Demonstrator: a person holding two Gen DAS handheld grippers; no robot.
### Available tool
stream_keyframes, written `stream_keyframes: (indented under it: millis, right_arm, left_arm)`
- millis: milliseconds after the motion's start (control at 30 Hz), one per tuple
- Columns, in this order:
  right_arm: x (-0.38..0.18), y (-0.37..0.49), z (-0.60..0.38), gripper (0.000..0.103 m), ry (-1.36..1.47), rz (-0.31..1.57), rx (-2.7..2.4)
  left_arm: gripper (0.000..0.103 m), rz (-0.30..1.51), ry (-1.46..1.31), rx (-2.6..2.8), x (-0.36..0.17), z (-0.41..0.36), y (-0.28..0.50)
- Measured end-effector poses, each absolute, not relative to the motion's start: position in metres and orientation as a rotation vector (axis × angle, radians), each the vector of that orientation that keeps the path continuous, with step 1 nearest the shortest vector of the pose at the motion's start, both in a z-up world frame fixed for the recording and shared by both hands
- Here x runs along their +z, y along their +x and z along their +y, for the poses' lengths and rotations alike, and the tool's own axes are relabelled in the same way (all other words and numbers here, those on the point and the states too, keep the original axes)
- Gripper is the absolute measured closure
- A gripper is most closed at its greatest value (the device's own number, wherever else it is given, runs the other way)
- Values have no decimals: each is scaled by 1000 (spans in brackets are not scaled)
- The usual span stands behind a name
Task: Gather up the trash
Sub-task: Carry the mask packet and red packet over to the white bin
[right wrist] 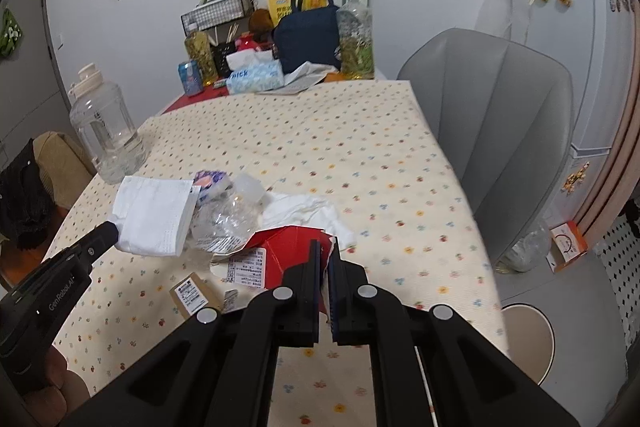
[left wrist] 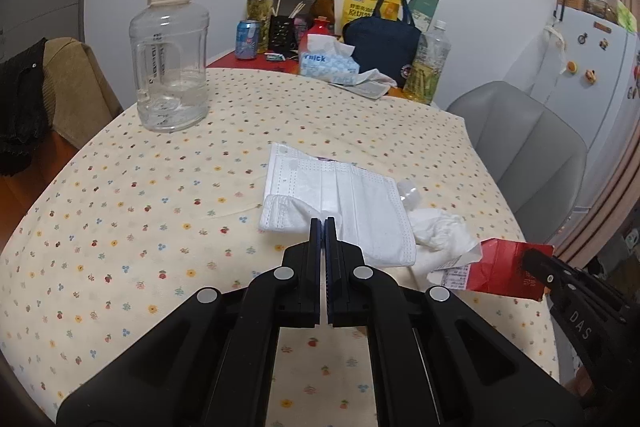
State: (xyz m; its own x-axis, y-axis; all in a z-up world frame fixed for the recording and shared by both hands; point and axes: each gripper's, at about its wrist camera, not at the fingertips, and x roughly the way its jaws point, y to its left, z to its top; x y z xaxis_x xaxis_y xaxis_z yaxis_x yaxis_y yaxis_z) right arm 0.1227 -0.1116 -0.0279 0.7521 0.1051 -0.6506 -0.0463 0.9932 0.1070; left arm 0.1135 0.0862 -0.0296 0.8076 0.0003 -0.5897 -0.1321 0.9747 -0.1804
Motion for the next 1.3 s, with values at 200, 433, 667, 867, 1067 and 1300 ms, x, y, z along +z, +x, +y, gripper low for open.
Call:
stream_keyframes:
  millis: [200,433,667,867,1067,1300]
  right_arm:
    - [-17,111,-139,98,105,687,46]
    - [-11,94,-178,98,126,671,-23]
    - [-9,78,-218,98,153,664,-88]
    - [-10,68,-249,98,179,659,-140]
    - [-17,60,-279,98,208,669,-192]
    - [-25,52,-318,98,252,678,-253]
  left_arm:
    - [100,613,-191,33,-18,61,111]
    - [100,603,-169,-31,-9,29,110]
    - [100,600,-135,-93,-1,-8,109]
    - [100,601,-113,-138,1,-38,108]
    - [100,620,-95,-180,-3,-66,110]
    - [100,638,-57,-237,-7,-105,115]
